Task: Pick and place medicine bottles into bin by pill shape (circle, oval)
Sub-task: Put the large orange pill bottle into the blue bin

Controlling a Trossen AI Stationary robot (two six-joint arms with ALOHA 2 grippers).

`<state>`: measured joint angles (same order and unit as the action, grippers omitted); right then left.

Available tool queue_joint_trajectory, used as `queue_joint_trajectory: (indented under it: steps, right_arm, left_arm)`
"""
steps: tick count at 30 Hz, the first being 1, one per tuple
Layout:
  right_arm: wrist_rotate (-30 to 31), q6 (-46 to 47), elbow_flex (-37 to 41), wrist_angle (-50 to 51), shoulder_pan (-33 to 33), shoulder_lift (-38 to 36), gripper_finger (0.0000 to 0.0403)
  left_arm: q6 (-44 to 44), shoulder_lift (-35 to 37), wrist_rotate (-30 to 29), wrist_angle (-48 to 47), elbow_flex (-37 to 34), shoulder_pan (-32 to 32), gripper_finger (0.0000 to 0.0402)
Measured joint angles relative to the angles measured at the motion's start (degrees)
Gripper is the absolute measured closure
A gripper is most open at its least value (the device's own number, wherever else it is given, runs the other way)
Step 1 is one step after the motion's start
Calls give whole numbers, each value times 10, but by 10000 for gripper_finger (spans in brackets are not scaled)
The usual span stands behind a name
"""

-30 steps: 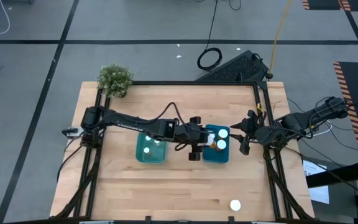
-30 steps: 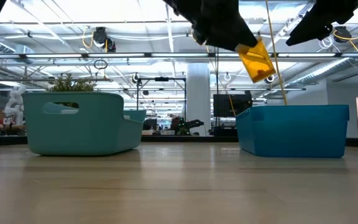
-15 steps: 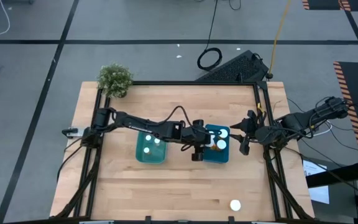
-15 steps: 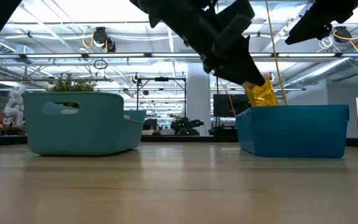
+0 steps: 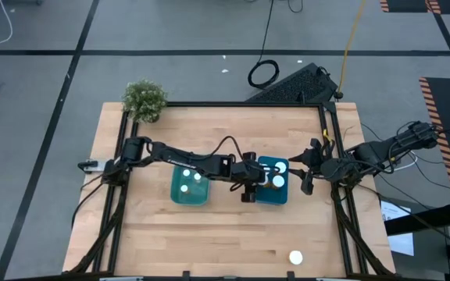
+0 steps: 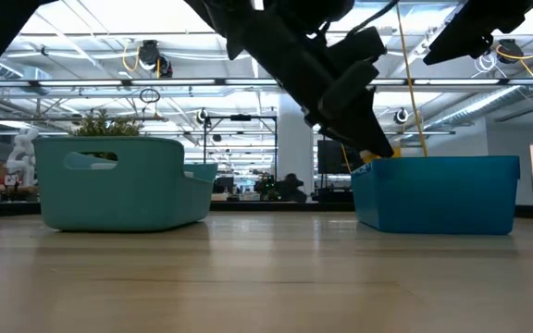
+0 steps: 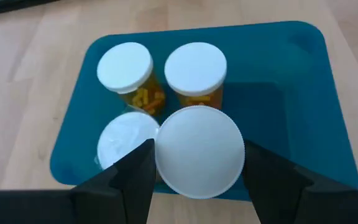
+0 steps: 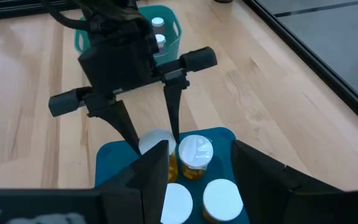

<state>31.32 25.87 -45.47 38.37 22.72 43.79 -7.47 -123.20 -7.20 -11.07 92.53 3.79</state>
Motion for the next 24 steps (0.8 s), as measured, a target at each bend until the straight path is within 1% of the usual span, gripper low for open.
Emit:
queue_joint_trajectory:
  steps: [4, 11, 14, 22, 24]
  right_arm:
    - [0, 0, 0, 0, 0, 0, 238]
    - [0, 0, 0, 0, 0, 0, 238]
    - [-1, 0, 0, 0, 0, 0, 238]
    - [-1, 3, 0, 0, 0, 0, 238]
    - [-12, 8, 5, -7, 0, 0, 238]
  left_arm:
    - [-2, 2, -1, -2, 0, -3, 178]
    - [-3, 2, -2, -1, 0, -3, 148]
    - [-3, 1, -1, -3, 0, -3, 141]
    - [-25, 2, -2, 7, 0, 0, 155]
    - [-30, 8, -2, -3, 0, 1, 157]
